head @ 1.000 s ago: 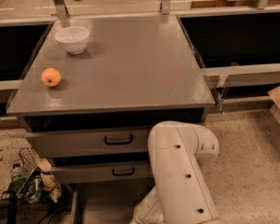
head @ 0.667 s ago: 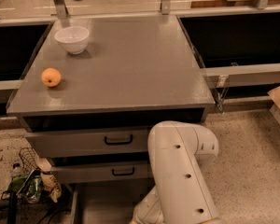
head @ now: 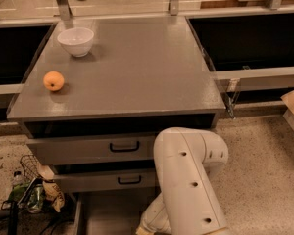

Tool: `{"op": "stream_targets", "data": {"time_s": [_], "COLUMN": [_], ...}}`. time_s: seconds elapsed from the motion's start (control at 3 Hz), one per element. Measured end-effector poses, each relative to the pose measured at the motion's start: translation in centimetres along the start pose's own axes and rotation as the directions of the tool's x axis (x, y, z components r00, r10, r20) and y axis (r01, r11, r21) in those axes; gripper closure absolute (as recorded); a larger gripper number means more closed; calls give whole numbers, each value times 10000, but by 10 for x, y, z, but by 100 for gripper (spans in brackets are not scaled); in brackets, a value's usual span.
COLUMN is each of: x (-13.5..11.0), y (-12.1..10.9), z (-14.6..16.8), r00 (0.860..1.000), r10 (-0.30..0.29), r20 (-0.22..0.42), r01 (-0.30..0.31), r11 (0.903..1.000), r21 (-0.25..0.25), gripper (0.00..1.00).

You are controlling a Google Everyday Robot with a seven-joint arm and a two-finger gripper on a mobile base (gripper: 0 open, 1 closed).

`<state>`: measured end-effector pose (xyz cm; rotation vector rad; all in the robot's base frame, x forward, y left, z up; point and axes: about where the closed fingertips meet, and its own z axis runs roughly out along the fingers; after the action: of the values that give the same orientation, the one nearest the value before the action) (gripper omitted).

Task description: Place sponge into bottom drawer

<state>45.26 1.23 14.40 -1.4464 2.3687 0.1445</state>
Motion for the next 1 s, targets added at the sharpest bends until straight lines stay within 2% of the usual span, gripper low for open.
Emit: {"op": "stream_targets", "data": {"time_s": [0.33, 1.0], "x": [0, 0], "y": [0, 0], "z": [0, 0], "r00": [10000, 10000], "r10": [0, 0], "r20": [0, 0], "r01": [0, 0], "r11": [10000, 10000], "r21": [0, -1], "gripper": [84, 38]}}
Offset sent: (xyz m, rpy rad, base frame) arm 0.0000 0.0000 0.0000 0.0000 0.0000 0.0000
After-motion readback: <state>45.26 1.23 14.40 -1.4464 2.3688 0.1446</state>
